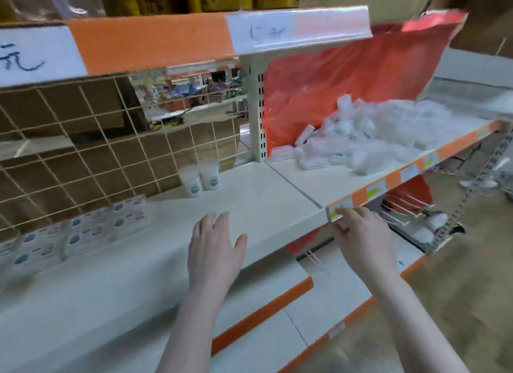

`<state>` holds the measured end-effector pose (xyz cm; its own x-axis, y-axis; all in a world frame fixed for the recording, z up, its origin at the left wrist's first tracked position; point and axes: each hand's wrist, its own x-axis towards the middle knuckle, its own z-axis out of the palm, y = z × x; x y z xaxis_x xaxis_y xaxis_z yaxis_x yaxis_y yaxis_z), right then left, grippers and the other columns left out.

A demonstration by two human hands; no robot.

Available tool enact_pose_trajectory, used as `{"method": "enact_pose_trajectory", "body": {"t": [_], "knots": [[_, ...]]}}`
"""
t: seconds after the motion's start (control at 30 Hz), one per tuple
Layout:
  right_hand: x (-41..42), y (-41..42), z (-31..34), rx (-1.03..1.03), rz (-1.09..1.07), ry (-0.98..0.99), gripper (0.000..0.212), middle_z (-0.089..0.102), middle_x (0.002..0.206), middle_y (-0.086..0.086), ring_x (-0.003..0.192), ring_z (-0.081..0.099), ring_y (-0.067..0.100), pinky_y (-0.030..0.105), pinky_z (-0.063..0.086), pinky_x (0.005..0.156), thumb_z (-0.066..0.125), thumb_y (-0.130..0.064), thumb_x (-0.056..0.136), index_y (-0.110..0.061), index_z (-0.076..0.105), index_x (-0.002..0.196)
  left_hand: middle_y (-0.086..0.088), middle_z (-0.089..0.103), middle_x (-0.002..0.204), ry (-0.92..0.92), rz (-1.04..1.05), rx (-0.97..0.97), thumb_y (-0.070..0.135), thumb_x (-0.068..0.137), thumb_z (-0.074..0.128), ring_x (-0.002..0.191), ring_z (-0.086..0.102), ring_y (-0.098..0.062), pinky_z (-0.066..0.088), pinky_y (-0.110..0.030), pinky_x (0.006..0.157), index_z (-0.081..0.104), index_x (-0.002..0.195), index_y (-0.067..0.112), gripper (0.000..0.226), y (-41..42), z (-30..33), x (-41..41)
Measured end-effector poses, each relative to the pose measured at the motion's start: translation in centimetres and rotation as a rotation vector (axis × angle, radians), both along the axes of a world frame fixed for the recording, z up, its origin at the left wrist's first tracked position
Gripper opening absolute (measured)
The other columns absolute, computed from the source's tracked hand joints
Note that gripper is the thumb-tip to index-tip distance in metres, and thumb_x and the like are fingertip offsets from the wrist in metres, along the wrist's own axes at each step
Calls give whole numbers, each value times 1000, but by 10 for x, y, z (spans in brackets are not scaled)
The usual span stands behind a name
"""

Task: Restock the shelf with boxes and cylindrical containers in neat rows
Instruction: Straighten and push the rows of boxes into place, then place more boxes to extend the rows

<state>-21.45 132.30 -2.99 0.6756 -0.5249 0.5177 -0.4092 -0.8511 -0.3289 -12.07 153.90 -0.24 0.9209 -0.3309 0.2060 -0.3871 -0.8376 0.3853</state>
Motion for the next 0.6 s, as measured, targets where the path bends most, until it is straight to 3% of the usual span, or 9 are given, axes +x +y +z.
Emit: {"method": "enact_pose_trajectory", "body": {"t": [0.3, 0.6], "knots": [[48, -113, -22, -48, -5, -101, 28, 65, 78, 14, 65, 59, 37, 39, 48, 60, 80, -6, 66, -5, 71, 93, -1, 33, 147, 29, -84, -31, 40, 93, 49, 136, 26, -20, 24, -28, 108, 34, 144, 19, 56, -128, -13, 67], [93, -214, -19, -49, -25, -141, 29, 65, 79, 13, 69, 61, 37, 40, 51, 62, 80, -4, 63, -6, 70, 90, -1, 37, 143, 7, -132, -31, 38, 93, 52, 132, 29, -21, 29, -31, 104, 39, 141, 17, 54, -236, -4, 119]]}}
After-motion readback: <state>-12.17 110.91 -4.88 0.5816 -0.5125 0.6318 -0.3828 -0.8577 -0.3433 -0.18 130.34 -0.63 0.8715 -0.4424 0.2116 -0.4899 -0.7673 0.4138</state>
